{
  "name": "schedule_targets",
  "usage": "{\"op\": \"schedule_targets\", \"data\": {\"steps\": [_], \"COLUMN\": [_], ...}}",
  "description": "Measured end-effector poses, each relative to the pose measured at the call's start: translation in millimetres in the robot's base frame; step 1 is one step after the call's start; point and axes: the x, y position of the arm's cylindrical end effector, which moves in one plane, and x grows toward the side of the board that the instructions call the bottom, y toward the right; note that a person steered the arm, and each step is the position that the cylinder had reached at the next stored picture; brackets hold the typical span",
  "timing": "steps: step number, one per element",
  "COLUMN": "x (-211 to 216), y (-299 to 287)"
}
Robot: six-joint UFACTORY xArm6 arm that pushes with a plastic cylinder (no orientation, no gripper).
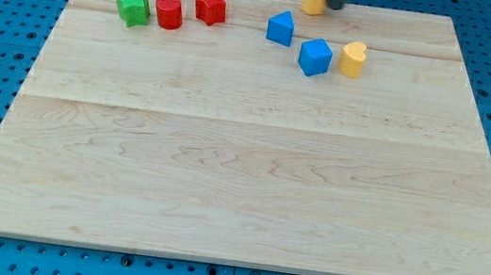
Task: Push the red star to the green star and red circle
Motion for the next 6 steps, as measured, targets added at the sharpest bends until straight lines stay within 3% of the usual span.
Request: {"op": "schedule_targets", "data": {"steps": [1, 2, 5, 6], "x": [47.9, 60.0, 54.5, 58.7], "y": [-47.1, -53.1, -16.6, -106.6]}}
